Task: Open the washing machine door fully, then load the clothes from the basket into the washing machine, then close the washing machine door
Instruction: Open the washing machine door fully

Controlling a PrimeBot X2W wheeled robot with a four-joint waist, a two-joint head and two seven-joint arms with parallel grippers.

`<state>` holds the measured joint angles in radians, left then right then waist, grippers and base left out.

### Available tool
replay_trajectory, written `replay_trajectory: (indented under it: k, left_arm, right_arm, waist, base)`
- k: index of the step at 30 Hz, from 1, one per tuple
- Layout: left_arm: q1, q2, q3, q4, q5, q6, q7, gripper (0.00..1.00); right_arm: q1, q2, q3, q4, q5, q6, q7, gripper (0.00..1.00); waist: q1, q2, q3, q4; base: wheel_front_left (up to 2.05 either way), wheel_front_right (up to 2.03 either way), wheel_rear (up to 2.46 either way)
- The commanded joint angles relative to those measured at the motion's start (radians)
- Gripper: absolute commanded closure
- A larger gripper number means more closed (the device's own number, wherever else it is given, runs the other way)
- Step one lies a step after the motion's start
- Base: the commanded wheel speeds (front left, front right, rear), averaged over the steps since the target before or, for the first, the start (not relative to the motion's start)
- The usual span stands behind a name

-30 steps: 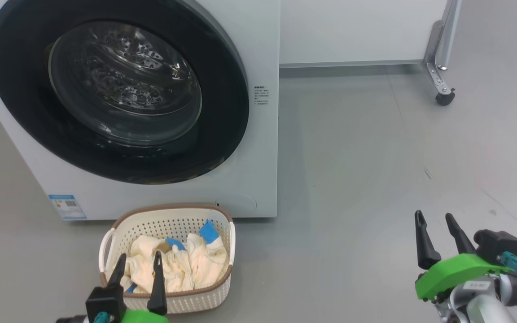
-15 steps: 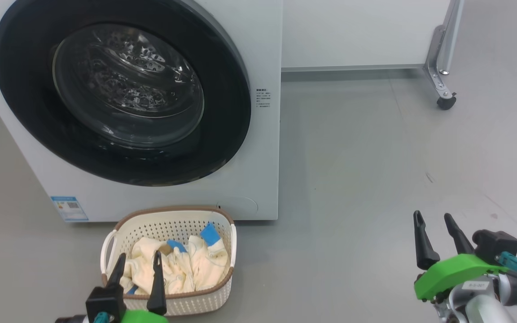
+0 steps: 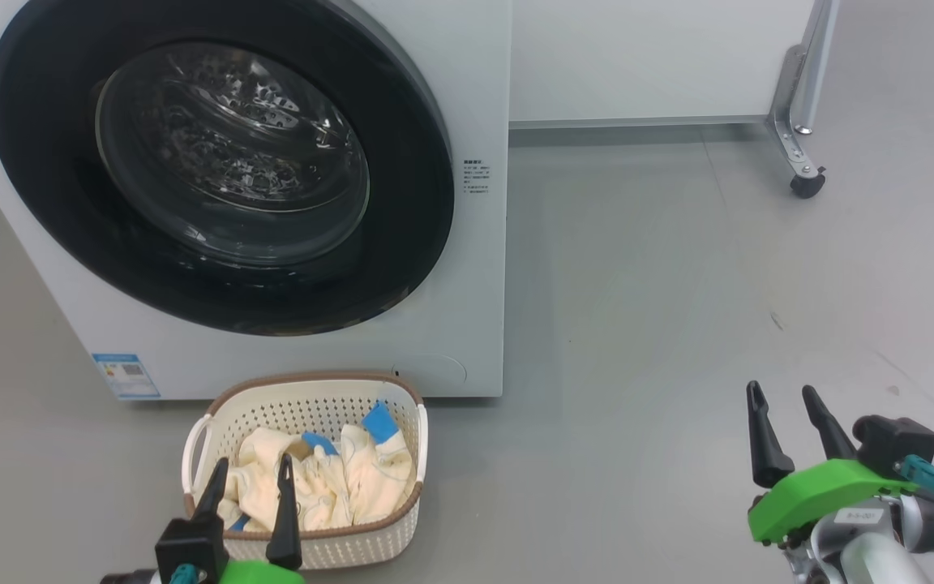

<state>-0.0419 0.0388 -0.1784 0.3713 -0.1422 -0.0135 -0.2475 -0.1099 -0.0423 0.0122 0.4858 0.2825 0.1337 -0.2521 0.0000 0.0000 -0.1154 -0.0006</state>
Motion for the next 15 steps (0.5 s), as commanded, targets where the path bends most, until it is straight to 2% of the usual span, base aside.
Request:
replay_trajectory:
  k: [1,15]
  left_arm:
    - [-0.049,0.011,0.031,-0.034,-0.002,0.003,-0.014,0.00]
    - [-0.049,0.011,0.032,-0.029,-0.003,0.005,-0.014,0.00]
  right_arm:
    - [-0.057,-0.008,0.024,-0.035,-0.005,-0.003,-0.010,0.00]
    - [-0.055,-0.008,0.026,-0.048,-0.008,-0.003,-0.010,0.00]
  waist:
    - [0.0000,0.0000,0.000,0.000]
    - [0.0000,0.0000,0.003,0.005]
  base:
    - [0.00,0.00,0.00]
    - [0.00,0.00,0.00]
